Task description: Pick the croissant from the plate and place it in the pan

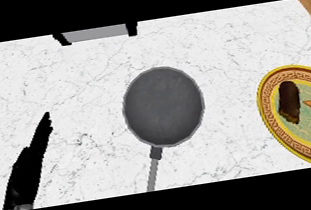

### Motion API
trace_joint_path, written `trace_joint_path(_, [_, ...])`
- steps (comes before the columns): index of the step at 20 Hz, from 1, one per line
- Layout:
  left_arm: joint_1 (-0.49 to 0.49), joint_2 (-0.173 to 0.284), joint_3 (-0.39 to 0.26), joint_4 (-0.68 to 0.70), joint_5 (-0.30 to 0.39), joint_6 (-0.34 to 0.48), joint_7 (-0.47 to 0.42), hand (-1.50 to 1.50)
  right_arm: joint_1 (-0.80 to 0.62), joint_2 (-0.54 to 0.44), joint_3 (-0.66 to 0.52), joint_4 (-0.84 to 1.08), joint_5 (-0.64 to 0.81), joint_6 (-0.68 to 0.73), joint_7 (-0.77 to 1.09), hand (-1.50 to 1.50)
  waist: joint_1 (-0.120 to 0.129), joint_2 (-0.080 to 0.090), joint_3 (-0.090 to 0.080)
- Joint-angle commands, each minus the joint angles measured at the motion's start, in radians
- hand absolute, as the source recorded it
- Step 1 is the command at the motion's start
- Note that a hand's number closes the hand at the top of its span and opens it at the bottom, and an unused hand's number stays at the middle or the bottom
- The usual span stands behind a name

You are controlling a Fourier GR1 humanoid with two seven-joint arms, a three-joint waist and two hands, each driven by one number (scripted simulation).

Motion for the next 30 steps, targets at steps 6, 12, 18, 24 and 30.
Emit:
trace_joint_path(6, [0.020, -0.041, -0.012, -0.068, -0.038, 0.000, 0.051, 0.00, 0.030, 0.081, 0.027, 0.076, 0.083, 0.017, 0.022, -1.50, 0.002, 0.000, 0.001])
trace_joint_path(12, [-0.015, -0.071, 0.015, 0.040, -0.047, -0.024, -0.017, 0.00, 0.019, 0.105, 0.015, 0.095, 0.125, 0.026, 0.031, -1.50, -0.003, 0.001, 0.000])
trace_joint_path(18, [-0.025, -0.076, 0.037, -0.008, -0.070, -0.035, 0.035, 0.00, 0.054, 0.138, -0.019, 0.161, 0.190, 0.033, -0.062, -1.50, -0.003, 0.001, 0.001])
trace_joint_path(24, [-0.020, -0.045, 0.113, -0.015, -0.034, -0.102, 0.038, 0.00, 0.074, 0.221, -0.066, 0.091, 0.250, -0.041, -0.063, 1.50, -0.004, 0.000, 0.001])
trace_joint_path(30, [-0.014, -0.074, 0.085, -0.021, -0.076, -0.090, 0.028, 0.00, 0.046, 0.246, -0.136, 0.159, 0.218, -0.005, -0.093, 1.50, -0.002, 0.000, 0.001])
